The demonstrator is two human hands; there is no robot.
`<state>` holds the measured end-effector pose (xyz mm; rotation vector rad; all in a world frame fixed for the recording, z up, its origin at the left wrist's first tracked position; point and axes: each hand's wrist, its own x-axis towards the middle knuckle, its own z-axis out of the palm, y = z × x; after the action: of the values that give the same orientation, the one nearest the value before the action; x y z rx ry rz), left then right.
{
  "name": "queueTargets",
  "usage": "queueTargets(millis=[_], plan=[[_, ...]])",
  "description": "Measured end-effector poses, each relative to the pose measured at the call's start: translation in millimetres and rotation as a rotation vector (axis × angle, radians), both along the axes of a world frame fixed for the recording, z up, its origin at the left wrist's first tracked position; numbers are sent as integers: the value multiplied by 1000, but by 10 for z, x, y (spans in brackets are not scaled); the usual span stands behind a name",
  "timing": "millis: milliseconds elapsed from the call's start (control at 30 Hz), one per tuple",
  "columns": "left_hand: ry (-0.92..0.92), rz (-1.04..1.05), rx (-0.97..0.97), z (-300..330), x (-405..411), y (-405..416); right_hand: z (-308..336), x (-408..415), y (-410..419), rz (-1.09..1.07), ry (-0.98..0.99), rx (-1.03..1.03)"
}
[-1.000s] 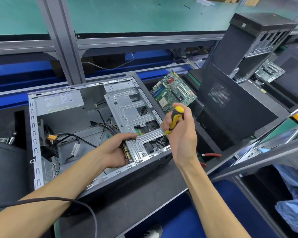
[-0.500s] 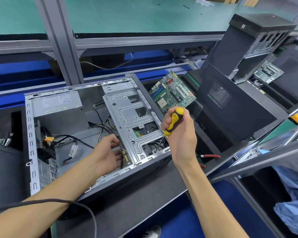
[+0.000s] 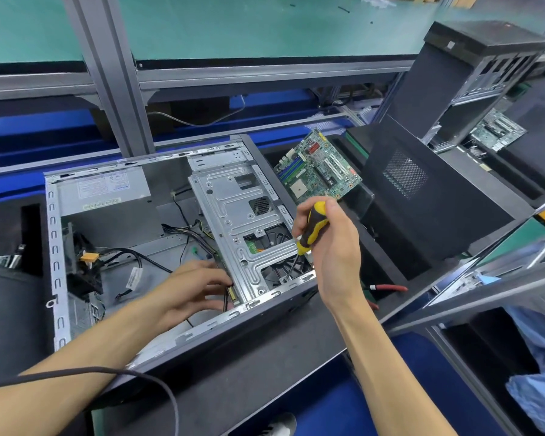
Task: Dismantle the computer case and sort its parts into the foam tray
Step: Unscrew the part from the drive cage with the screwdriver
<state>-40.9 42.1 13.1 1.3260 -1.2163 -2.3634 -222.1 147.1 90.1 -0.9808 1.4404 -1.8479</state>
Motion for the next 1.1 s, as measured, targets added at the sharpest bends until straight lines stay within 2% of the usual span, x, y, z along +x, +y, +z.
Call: queueTargets(millis=[267, 467, 667, 867, 1100], plan=[[-8, -10, -73, 28, -69, 48, 18, 12, 52, -19, -26, -23], [3, -26, -69, 37, -72, 34, 46, -6, 46, 15, -122, -49], [-1, -23, -73, 14, -62, 20, 52, 29, 95, 9, -29, -33], [-3, -42, -91, 18, -57, 15, 67, 39, 89, 72, -92, -79], [7, -60, -88, 23, -41, 6, 33, 81, 118, 79, 14, -31]])
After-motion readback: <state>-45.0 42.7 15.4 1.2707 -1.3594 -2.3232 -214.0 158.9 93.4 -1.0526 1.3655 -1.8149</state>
